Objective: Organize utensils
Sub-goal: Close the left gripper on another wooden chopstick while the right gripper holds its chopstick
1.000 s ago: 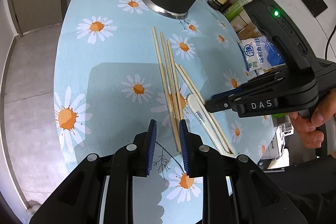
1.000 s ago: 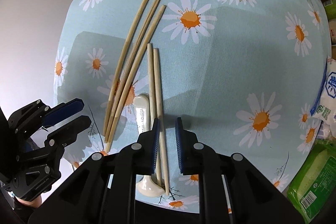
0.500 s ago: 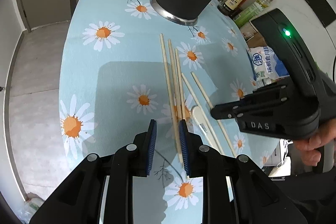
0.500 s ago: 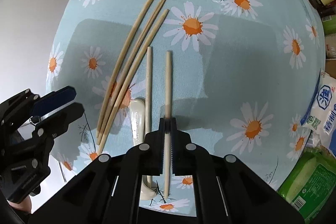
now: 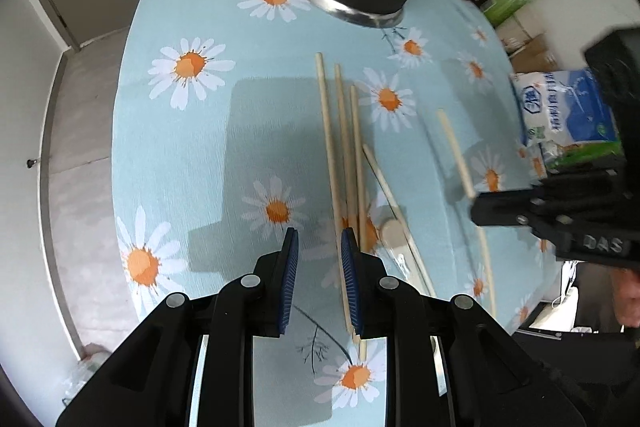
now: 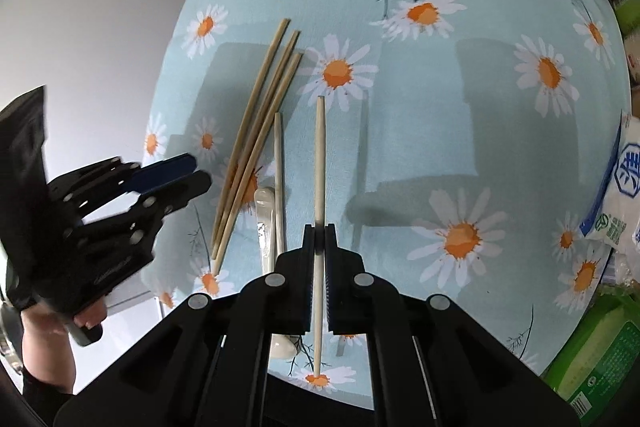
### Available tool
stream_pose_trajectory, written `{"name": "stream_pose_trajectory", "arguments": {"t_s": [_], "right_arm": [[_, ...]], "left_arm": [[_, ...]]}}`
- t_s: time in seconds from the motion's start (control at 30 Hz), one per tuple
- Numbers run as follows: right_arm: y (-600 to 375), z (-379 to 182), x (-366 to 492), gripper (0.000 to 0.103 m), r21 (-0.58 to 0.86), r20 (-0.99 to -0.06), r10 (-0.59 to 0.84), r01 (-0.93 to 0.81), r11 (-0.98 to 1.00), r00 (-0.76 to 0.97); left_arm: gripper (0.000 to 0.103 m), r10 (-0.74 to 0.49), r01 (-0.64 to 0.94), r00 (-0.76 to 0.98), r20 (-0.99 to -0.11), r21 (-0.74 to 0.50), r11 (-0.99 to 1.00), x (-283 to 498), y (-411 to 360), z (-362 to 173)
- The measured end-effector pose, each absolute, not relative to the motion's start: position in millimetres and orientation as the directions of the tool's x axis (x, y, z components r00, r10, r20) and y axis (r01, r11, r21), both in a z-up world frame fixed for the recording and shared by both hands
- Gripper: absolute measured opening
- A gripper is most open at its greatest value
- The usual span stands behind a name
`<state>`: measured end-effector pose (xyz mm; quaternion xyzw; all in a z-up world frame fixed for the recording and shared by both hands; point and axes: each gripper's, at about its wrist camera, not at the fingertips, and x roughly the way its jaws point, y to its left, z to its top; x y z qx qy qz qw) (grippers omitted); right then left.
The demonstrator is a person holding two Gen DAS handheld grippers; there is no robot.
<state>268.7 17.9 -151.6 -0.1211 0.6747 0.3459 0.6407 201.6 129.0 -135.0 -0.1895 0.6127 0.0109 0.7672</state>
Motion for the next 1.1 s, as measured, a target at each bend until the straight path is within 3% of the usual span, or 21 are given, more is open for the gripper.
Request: {"name": "stream_pose_trajectory", "arguments": {"t_s": [0.33, 0.73, 1.1], "right_arm": [[-22, -144, 297, 0.006, 0.374, -0.924, 0.35, -0.553, 0.744, -0.154], [-53, -134, 306, 0.006, 0.404, -0.912, 0.376, -0.526, 0.748, -0.164], [-46, -139, 304, 0.006, 0.419, -0.905, 0.386, -0.528, 0.739, -0.178]], "left_arm": [[0.021, -0.243, -0.284, 0.163, -0.956, -0.281, 0.917, 238, 130, -142], [0.02, -0.179, -0.274, 0.092, -0.98, -0.198, 0.941, 257, 119, -147], [0.008, -0.062, -0.22, 0.035, -0.997, -0.068, 0.973, 277, 95, -150]]}}
